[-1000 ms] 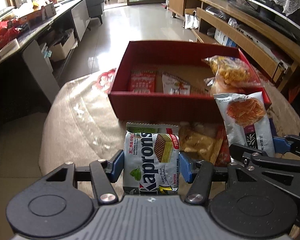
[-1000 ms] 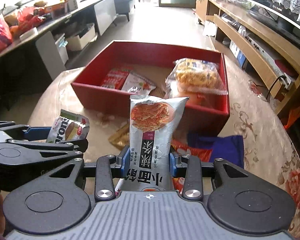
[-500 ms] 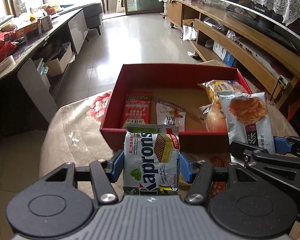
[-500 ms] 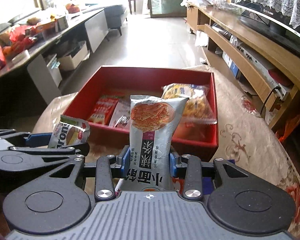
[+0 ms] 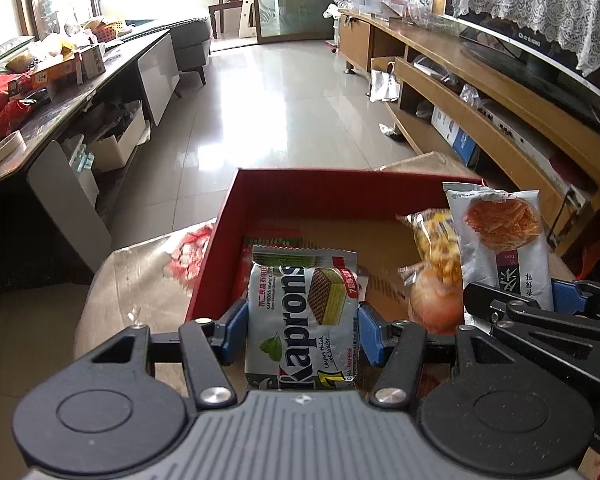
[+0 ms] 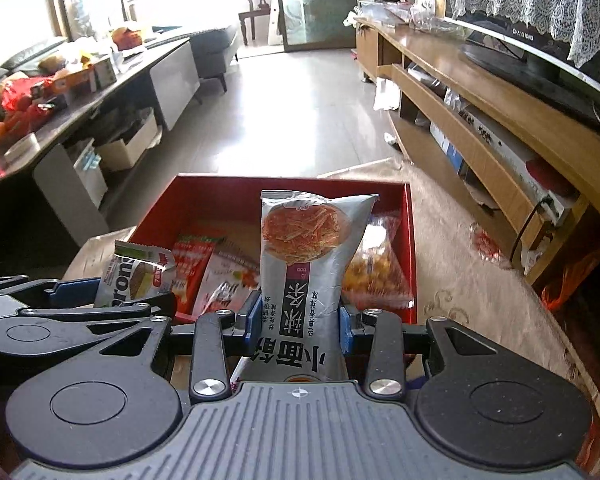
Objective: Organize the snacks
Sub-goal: 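Lift and carry the wafer and noodle-snack packet with both tools over the red box, then lower and open both tools to drop the wafer and noodle-snack packet into the box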
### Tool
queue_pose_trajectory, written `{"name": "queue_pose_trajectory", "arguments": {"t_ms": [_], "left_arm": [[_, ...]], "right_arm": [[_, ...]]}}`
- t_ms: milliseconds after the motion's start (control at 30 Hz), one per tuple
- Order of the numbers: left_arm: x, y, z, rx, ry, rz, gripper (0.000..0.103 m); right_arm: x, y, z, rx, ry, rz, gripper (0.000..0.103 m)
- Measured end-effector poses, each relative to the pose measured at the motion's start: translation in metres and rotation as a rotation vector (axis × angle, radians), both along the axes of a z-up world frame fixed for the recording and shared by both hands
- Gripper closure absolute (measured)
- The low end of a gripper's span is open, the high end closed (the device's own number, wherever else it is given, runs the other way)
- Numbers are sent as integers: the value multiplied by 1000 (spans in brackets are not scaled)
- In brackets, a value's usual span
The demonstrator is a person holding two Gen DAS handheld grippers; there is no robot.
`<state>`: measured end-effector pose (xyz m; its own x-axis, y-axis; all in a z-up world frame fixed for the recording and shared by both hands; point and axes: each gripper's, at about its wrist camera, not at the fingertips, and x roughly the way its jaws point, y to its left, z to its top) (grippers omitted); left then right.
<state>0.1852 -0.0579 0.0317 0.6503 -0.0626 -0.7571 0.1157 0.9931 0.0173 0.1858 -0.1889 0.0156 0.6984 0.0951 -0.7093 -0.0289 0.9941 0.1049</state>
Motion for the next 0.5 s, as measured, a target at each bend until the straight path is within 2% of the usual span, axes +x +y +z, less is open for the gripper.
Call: {"name": "queue_pose_trajectory", "arguments": {"t_ms": [267,500], "left_arm": [[28,-1,0,-4,-17,24,47],[54,-1,-12,0,2,52,47]], "right_arm": [[25,-4,-1,30,-9,0,57],[51,-2,-10,35,4,13,57]]}}
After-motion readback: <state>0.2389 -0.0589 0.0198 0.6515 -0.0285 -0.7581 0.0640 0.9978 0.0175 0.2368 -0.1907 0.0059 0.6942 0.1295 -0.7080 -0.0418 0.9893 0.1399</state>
